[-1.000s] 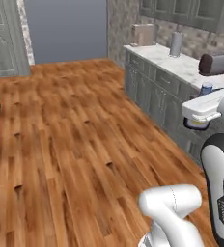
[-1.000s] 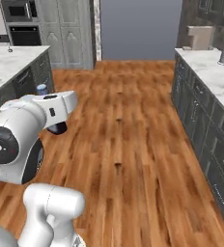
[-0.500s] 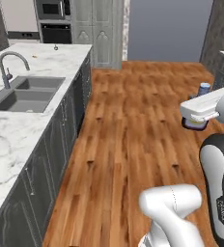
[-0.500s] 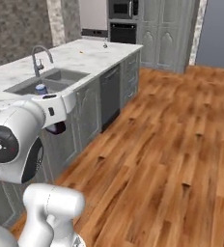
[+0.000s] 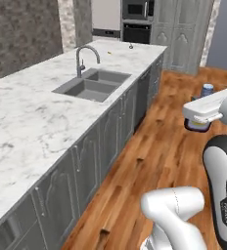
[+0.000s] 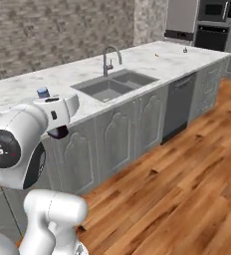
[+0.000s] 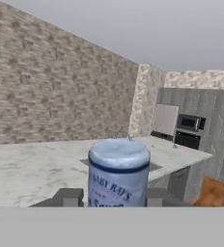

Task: Move the shaker and condiment bottle from the cabinet to the dining counter.

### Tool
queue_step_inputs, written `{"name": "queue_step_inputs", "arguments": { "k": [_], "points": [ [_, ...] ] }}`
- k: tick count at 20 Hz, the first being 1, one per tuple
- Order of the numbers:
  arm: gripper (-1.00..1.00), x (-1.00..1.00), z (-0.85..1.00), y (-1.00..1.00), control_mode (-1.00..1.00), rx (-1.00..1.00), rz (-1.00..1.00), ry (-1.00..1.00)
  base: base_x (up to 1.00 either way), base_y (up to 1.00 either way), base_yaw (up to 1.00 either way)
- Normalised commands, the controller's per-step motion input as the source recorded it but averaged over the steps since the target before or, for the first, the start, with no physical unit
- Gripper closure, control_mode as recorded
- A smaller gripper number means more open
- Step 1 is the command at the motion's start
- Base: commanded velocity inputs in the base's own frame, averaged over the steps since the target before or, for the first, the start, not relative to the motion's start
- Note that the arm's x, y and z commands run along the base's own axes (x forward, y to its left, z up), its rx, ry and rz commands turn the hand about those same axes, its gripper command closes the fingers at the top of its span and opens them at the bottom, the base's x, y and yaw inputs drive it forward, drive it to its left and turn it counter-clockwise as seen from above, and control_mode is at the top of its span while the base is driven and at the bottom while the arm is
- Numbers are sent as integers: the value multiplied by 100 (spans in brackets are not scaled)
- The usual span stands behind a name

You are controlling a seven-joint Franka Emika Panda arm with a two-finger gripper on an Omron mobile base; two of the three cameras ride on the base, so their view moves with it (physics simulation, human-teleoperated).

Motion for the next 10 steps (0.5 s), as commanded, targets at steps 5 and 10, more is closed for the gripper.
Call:
{"name": "queue_step_inputs", "arguments": {
  "k": [5,10],
  "points": [
    [100,0,0,0,100,0,0,0,0,10,67],
    [100,0,0,0,100,0,0,0,0,1,70]
  ]
}}
